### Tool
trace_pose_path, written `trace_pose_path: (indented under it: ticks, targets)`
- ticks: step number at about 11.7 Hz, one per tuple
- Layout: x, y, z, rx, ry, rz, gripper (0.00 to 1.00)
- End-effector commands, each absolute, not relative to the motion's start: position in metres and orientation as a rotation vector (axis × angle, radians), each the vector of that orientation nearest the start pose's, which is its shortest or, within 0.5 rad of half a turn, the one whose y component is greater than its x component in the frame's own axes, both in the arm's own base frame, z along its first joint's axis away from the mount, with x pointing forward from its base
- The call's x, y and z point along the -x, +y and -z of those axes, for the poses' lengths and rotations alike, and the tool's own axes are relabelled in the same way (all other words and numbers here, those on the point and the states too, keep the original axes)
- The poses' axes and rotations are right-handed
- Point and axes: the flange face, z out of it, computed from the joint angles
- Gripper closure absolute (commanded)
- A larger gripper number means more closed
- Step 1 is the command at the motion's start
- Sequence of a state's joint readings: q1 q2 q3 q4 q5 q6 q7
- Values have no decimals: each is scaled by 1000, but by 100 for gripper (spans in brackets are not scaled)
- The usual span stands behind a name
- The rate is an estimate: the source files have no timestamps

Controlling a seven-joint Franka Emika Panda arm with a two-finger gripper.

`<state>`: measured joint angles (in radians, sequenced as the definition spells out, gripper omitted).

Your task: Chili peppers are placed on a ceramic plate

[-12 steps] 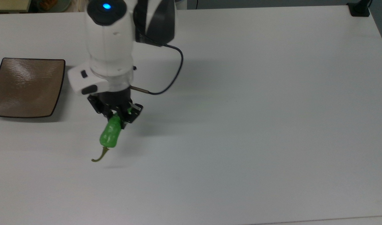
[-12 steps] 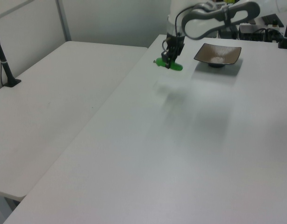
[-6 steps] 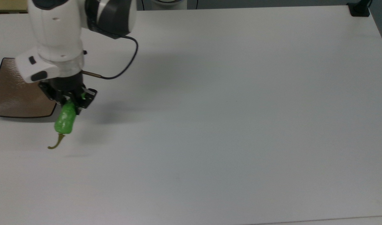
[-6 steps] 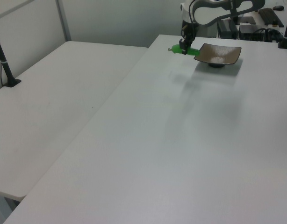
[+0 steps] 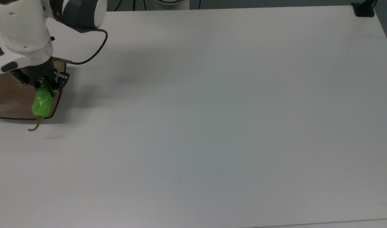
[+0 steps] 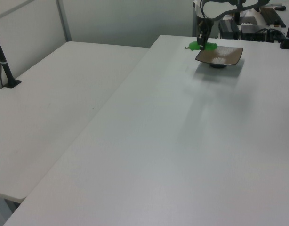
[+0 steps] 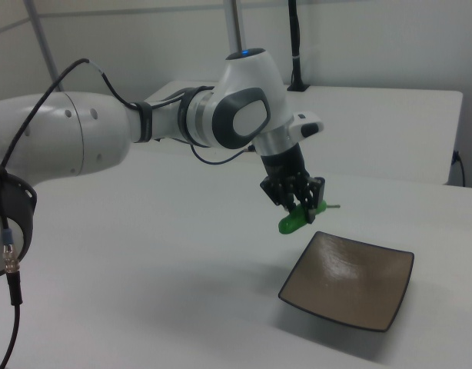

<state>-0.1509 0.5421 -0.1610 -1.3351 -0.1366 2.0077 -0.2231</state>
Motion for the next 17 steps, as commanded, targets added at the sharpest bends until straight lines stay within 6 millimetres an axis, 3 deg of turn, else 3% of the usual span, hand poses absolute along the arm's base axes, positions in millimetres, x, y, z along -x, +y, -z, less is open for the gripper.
trace_pose_path:
  ticks: [1, 2, 4, 6, 8, 9, 11, 16, 17]
  targets:
    - [-671, -215, -438, 3413, -40, -38, 50]
    - [-667, -220, -445, 3412, -24, -37, 21]
    - [-659, -233, -459, 3407, -32, -20, 21]
    - [-658, -235, -461, 3405, -29, -22, 18]
    - [-657, -234, -463, 3400, -22, -16, 11]
    - [-655, -233, -467, 3388, -13, -17, 0]
    - [-651, -214, -473, 3327, -1, -52, 0]
    - [-632, -161, -533, 3180, 76, -10, 0]
    - [-627, -141, -541, 3155, 47, -40, 0]
